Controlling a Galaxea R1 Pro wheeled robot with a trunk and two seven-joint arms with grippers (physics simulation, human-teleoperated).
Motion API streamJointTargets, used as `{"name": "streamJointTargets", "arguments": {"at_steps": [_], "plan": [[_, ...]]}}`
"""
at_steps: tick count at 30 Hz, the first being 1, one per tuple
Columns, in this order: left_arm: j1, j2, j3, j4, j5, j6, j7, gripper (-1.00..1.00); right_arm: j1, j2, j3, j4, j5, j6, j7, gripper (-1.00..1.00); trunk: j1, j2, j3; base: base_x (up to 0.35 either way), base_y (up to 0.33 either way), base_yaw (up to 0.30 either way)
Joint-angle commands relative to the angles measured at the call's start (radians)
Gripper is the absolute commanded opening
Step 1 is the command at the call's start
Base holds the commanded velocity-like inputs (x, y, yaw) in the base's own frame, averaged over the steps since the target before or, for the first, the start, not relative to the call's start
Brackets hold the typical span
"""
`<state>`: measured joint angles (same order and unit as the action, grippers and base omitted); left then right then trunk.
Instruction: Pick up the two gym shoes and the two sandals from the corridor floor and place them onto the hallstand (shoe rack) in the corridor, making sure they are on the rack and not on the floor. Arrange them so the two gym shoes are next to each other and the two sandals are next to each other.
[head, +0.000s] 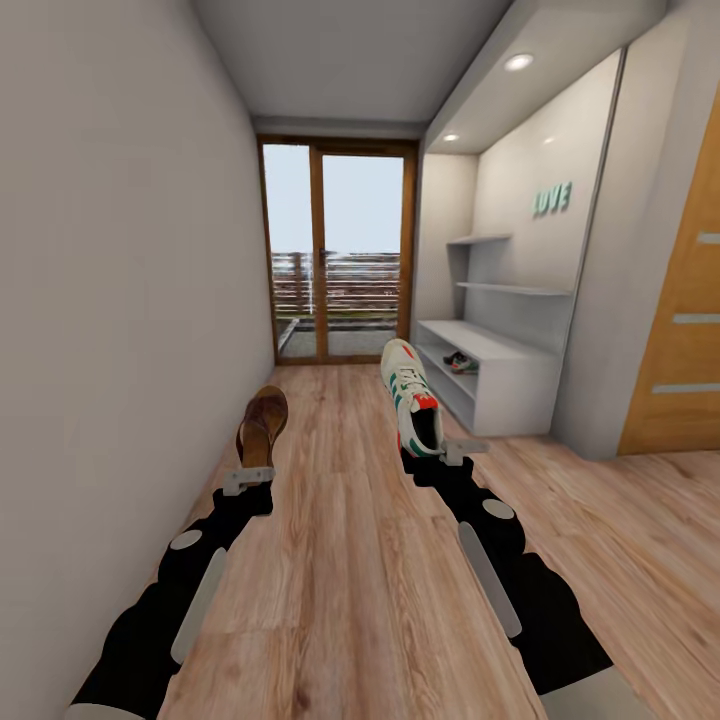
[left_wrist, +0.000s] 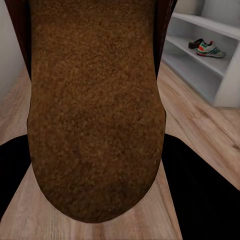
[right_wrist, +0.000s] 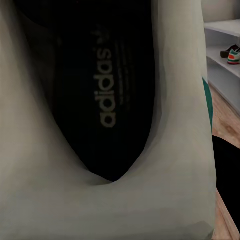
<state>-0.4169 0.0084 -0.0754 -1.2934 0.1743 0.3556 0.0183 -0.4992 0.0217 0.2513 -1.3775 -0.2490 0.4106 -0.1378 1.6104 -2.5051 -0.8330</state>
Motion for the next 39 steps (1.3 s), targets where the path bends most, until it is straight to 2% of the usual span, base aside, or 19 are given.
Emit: {"name": "streamJointTargets", "arguments": {"at_steps": [1, 39], "plan": [[0.000, 0.001, -0.001, -0.001, 0.008, 0.005, 0.003, -1.00, -0.001, 0.000, 0.002, -0.002, -0.010, 0.004, -0.010, -1.00, 0.000, -0.001, -0.001, 0.346, 0.078, 0.000], [-0.001, 0.001, -0.001, -0.001, 0.009, 0.005, 0.003, -1.00, -0.001, 0.000, 0.002, -0.001, -0.010, 0.004, -0.010, -1.00, 0.000, -0.001, -0.001, 0.346, 0.077, 0.000]]}}
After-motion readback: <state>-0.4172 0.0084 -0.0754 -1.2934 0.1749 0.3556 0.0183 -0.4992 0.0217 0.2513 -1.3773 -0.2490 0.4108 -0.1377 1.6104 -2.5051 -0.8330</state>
